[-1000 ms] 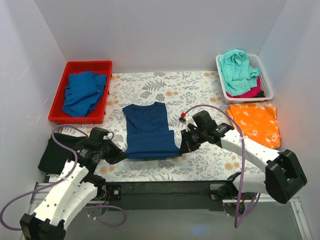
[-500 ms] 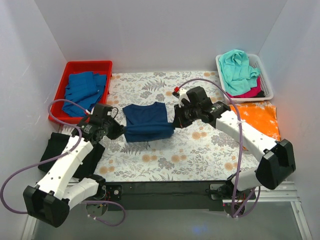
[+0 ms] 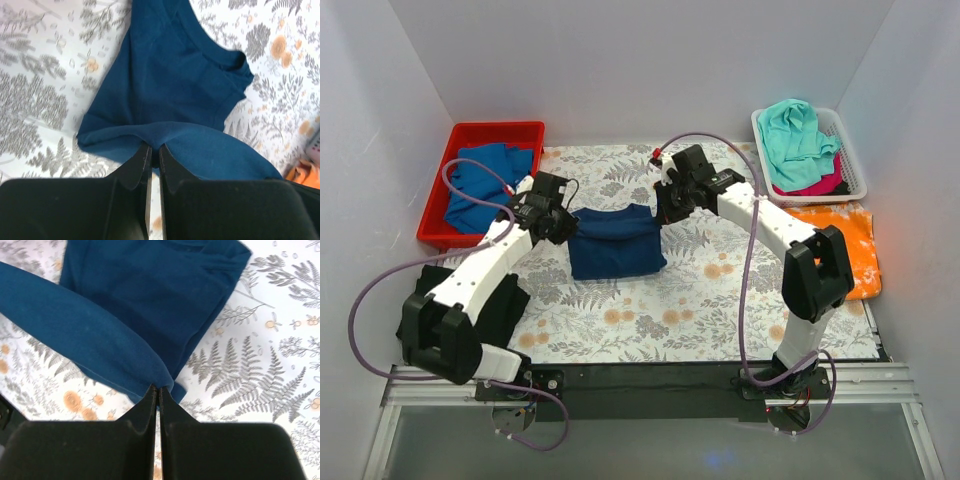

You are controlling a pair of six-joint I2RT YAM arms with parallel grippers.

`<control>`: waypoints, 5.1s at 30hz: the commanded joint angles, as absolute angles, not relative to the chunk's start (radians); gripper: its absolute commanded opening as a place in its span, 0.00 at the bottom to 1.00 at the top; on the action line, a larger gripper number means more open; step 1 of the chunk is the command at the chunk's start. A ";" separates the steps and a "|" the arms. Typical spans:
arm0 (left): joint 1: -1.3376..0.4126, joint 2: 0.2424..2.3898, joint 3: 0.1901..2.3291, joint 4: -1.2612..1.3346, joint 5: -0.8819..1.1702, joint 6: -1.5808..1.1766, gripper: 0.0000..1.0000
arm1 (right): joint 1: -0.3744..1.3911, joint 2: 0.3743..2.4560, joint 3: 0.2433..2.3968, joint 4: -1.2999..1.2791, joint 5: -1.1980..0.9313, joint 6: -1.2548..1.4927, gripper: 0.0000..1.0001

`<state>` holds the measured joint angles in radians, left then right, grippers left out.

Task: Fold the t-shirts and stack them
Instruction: Fold the long partially folded tshirt into a neat square, then smooth out wrinkles on the folded tshirt

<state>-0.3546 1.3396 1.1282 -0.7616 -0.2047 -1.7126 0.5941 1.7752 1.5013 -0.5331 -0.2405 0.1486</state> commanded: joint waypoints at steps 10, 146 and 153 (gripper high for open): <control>-0.311 1.621 1.331 -0.663 -0.325 -1.635 0.00 | 0.526 2.046 1.805 -0.519 -0.261 0.150 0.01; -0.302 1.154 1.069 -0.795 -0.106 -1.542 0.79 | 0.459 1.712 0.966 -0.068 -0.485 0.385 0.86; -0.279 1.141 1.069 -0.788 -0.078 -1.537 0.79 | 0.456 1.772 0.976 -0.045 -0.491 0.391 0.86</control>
<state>-0.2897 1.1732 1.0378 -0.7765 -0.0914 -1.5509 0.4599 1.7428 0.9634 -0.0948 -0.4664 0.3809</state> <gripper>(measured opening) 0.793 0.860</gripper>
